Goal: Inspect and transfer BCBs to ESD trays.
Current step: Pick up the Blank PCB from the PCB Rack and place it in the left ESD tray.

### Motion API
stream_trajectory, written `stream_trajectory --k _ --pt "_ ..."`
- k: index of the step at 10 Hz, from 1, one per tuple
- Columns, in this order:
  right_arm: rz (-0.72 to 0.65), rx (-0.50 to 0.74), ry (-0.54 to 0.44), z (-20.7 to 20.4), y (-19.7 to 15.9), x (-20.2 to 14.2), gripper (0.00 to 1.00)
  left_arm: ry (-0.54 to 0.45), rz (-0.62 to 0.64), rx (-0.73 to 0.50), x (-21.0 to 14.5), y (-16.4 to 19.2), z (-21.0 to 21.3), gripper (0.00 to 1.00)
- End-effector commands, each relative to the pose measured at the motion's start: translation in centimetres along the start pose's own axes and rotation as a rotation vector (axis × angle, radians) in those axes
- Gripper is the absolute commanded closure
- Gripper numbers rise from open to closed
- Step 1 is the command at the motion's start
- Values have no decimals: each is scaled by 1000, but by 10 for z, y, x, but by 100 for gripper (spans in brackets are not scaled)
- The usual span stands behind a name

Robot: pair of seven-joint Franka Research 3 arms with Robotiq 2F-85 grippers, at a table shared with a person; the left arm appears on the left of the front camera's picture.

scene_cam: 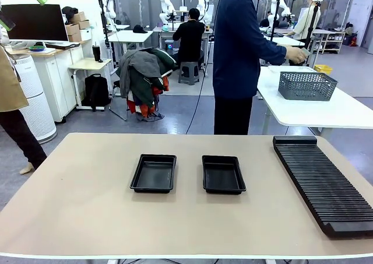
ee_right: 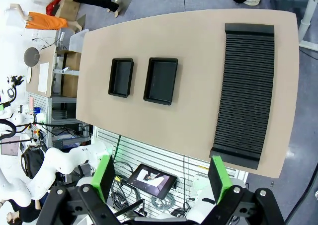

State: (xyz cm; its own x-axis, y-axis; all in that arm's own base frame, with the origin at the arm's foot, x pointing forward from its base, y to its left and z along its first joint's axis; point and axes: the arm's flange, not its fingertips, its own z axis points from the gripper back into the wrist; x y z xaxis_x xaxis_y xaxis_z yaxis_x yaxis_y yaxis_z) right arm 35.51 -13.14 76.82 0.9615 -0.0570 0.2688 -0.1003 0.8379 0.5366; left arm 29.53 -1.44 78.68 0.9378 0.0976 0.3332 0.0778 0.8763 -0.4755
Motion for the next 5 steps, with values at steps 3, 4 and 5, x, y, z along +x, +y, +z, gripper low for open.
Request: stream_trajectory --k 3,4,5 --pt "-1 4 -1 0 -1 0 0 -4 2 -3 -1 1 -1 0" --pt "-1 4 -1 0 -1 0 0 -4 2 -3 -1 1 -1 0" --pt "-1 4 -1 0 -1 0 0 -4 2 -3 -1 1 -1 0"
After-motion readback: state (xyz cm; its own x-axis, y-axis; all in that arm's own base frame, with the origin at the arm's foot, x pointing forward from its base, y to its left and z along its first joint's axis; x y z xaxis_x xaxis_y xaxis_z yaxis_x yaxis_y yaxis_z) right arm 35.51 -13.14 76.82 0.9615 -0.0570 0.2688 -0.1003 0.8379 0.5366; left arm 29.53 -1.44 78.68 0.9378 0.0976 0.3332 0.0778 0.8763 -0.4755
